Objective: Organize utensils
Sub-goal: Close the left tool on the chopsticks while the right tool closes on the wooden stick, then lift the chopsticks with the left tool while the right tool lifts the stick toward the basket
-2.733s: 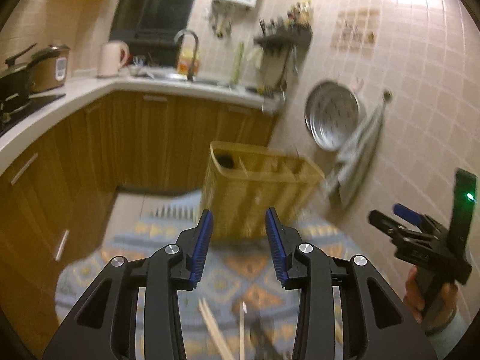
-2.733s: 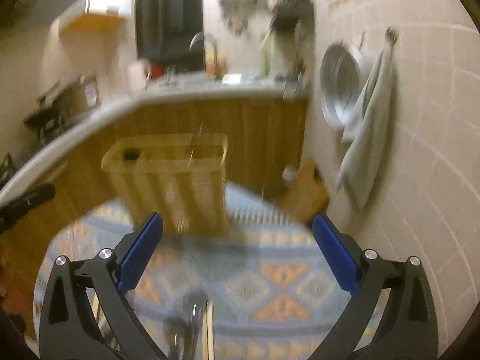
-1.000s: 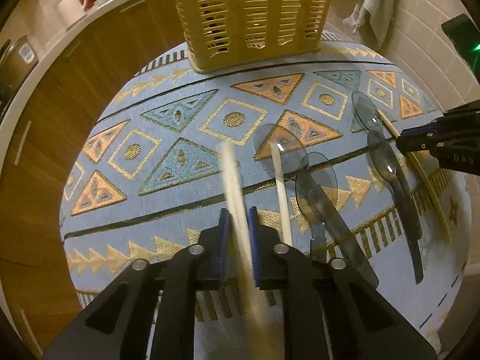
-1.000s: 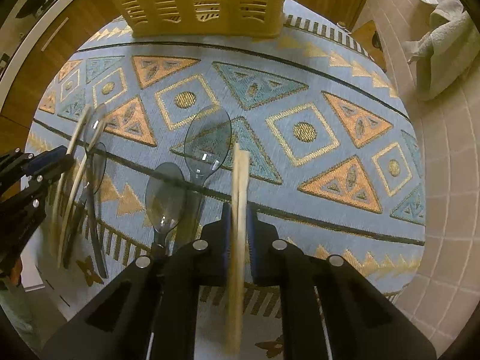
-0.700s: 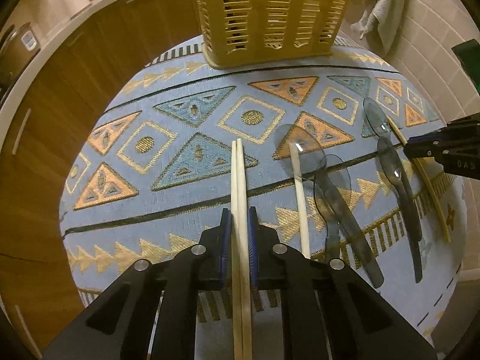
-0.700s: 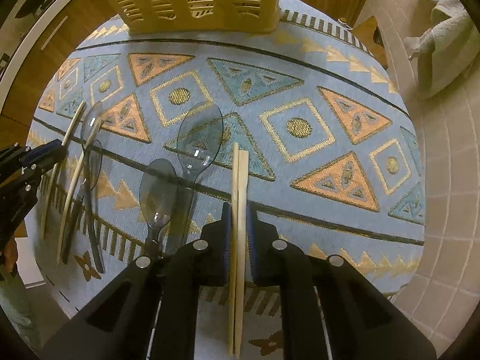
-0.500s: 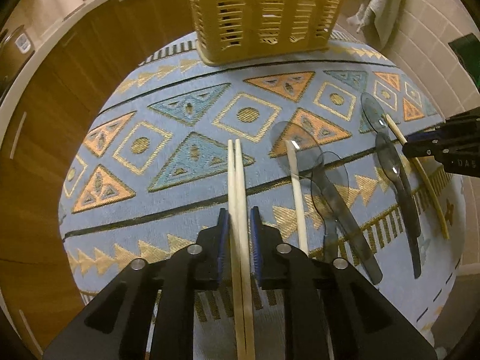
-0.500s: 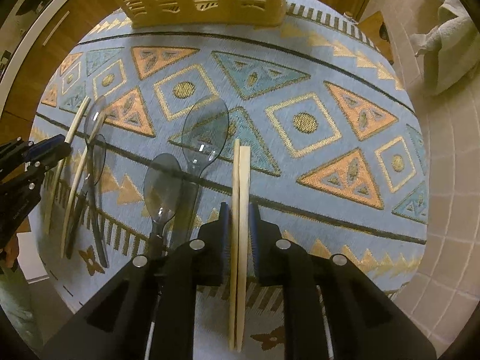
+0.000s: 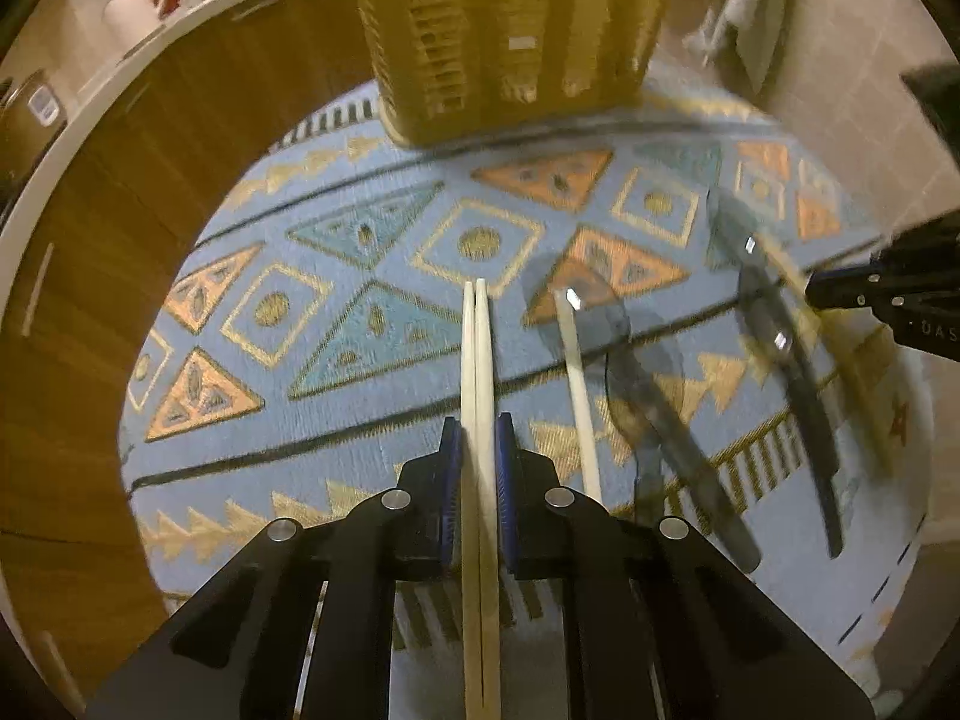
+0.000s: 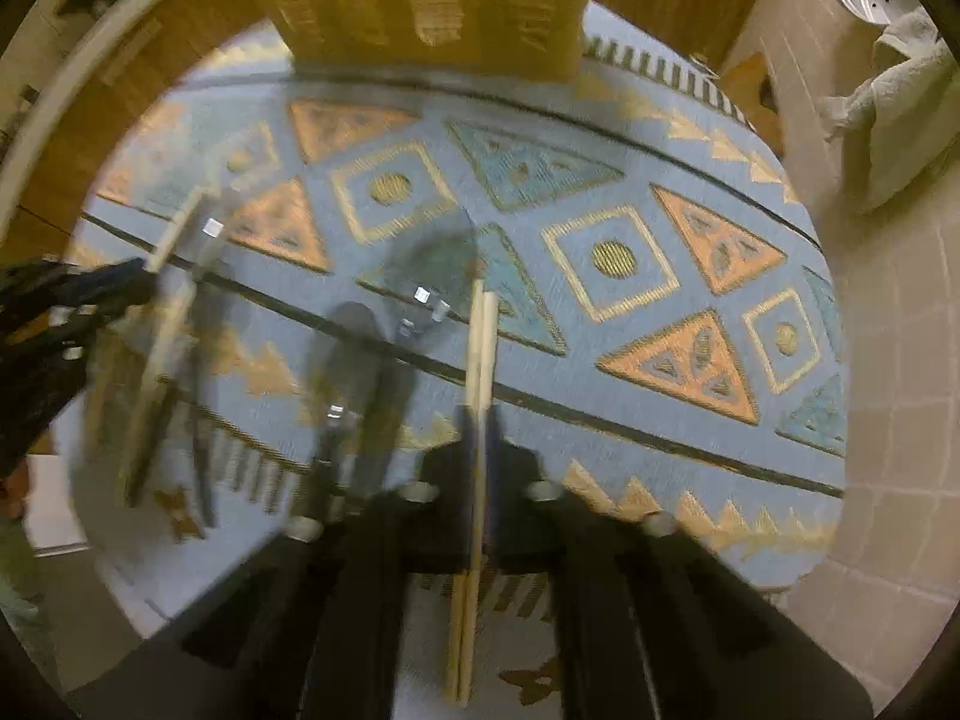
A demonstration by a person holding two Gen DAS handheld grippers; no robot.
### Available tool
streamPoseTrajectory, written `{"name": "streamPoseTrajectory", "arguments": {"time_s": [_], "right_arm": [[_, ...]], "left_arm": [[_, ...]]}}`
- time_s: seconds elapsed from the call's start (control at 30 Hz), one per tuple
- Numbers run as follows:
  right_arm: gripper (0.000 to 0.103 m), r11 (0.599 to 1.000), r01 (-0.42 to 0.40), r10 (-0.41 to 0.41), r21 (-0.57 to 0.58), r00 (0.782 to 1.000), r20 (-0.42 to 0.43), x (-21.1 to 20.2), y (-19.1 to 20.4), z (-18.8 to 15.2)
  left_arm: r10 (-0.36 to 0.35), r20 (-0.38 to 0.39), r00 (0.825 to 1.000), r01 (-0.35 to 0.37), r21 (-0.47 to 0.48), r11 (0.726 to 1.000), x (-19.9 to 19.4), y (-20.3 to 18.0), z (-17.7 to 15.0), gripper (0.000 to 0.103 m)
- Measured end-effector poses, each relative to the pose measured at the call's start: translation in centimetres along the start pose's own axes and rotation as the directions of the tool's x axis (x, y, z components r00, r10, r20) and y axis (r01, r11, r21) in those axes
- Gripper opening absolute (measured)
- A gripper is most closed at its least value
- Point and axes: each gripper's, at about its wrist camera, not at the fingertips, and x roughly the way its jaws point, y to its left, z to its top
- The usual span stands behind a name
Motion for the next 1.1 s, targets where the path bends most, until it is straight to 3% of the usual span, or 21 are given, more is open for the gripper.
{"name": "streamPoseTrajectory", "arguments": {"time_s": [0.2,0.37,0.9,1.1], "right_arm": [[0.000,0.997,-0.074,0.073,0.007,0.995,0.068,-1.2,-1.0,-1.3],[0.000,0.983,-0.182,0.182,0.013,0.983,0.027,-1.1,-1.5,-1.0],[0.000,0.996,-0.086,0.085,-0.006,0.995,-0.050,0.6,-1.0,0.1],[0.004,0.992,-0.122,0.123,0.026,0.991,-0.053,0.9,-1.7,-0.3]], "left_arm": [[-0.039,0.043,0.998,0.041,-0.052,0.998,-0.5,1.2,-0.2,0.009],[-0.059,0.029,0.998,0.060,-0.057,0.997,0.2,1.4,-0.4,0.009],[-0.081,0.047,0.996,0.084,-0.048,0.995,0.1,1.6,-0.7,0.010],[-0.096,0.052,0.994,0.099,-0.054,0.994,0.0,1.9,-0.7,0.010]]}}
